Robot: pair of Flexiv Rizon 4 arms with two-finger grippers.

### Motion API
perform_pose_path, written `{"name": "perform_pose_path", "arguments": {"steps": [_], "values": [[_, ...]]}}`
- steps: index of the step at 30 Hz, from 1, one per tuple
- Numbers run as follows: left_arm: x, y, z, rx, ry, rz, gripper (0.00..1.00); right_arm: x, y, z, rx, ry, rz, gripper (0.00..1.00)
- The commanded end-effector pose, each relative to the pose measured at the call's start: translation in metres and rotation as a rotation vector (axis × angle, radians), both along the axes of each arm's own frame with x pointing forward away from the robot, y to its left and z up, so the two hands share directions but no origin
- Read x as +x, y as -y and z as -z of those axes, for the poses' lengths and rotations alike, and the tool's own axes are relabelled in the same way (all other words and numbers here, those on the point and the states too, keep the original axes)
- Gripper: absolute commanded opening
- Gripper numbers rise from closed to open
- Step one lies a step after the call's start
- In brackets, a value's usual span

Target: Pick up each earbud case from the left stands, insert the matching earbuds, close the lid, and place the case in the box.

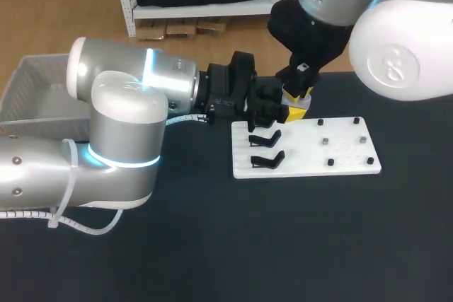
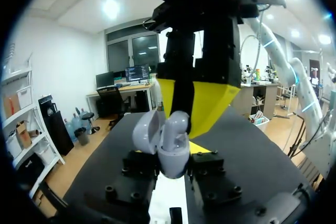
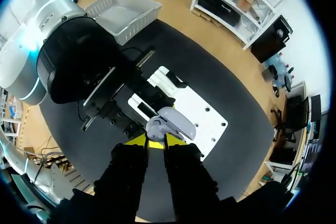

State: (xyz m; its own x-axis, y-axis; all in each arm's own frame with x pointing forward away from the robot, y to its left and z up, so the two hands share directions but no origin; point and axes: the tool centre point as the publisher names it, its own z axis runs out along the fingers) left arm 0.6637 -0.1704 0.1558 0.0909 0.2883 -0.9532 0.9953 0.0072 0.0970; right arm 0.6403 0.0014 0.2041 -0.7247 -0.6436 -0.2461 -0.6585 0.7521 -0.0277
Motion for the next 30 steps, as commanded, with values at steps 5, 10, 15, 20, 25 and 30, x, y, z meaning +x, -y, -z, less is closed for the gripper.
{"name": "perform_pose_path", "arguments": {"steps": [5,10,15,20,25,30], "values": [[-0.0014,-0.0003,0.0019,-0.010,0.006,-0.006,0.00,0.0022,-0.0020,0.0009,-0.022,-0.005,-0.017,0.00],[-0.0014,-0.0003,0.0019,-0.010,0.006,-0.006,0.00,0.0029,-0.0019,0.0022,-0.028,-0.005,-0.020,0.00],[-0.0014,-0.0003,0.0019,-0.010,0.006,-0.006,0.00,0.0026,-0.0027,0.0041,-0.034,-0.006,-0.021,0.00],[-0.0014,-0.0003,0.0019,-0.010,0.006,-0.006,0.00,0.0005,-0.0019,0.0057,-0.045,-0.007,-0.029,0.00],[-0.0014,-0.0003,0.0019,-0.010,0.006,-0.006,0.00,-0.0002,-0.0008,0.0064,-0.049,-0.006,-0.026,0.00],[-0.0014,-0.0003,0.0019,-0.010,0.006,-0.006,0.00,-0.0008,-0.0025,0.0037,-0.040,-0.001,-0.017,0.19]]}}
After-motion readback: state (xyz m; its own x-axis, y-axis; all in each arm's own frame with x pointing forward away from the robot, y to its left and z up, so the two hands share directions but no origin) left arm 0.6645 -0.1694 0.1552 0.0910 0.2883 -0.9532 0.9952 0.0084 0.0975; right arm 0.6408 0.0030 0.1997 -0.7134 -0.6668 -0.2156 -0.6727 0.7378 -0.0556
